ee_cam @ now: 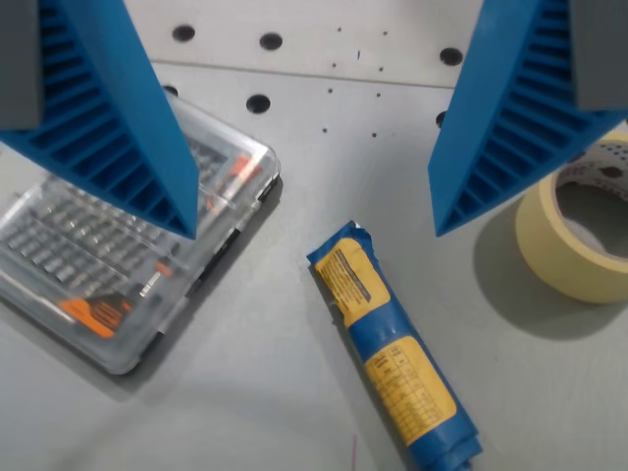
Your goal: Move above the blue bag
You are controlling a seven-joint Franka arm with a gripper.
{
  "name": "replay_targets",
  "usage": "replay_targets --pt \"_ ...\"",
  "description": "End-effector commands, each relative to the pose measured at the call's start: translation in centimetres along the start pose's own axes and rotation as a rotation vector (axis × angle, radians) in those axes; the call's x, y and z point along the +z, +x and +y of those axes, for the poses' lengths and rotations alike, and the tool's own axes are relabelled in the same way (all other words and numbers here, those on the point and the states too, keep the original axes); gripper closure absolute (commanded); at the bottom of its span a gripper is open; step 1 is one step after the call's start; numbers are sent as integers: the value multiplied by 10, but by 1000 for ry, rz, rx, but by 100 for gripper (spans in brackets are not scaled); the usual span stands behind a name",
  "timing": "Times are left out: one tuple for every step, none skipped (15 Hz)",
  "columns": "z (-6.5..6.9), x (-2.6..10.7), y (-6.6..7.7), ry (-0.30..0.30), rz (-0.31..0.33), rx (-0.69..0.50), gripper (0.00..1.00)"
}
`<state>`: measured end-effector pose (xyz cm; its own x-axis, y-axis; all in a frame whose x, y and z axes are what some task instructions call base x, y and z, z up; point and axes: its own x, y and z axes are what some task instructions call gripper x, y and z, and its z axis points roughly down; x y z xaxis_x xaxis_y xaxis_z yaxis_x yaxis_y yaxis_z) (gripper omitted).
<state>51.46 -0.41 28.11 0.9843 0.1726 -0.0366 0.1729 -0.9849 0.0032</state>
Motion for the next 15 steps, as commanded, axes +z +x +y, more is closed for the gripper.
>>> replay_targets --pt "-5 13 -3 -25 79 -175 0" --pt "-7 18 -2 -26 78 -194 0" --pt "-9 22 -1 -28 75 -214 0" --pt "-10 27 -1 -30 73 -231 0" --pt "-12 32 0 -32 68 -249 0" --pt "-14 37 1 -34 66 -263 0" --pt "-16 42 2 -35 63 -281 0" --pt "-18 47 3 -37 61 -294 0" --pt "-19 52 3 -39 62 -309 0" --pt "-21 57 4 -41 61 -322 0" --pt "-23 62 5 -43 62 -336 0" --pt "-24 67 5 -46 59 -347 0" --pt "-26 71 6 -47 59 -360 0" --pt "-28 76 7 -50 58 -373 0" --pt "-29 80 7 -51 59 -381 0"
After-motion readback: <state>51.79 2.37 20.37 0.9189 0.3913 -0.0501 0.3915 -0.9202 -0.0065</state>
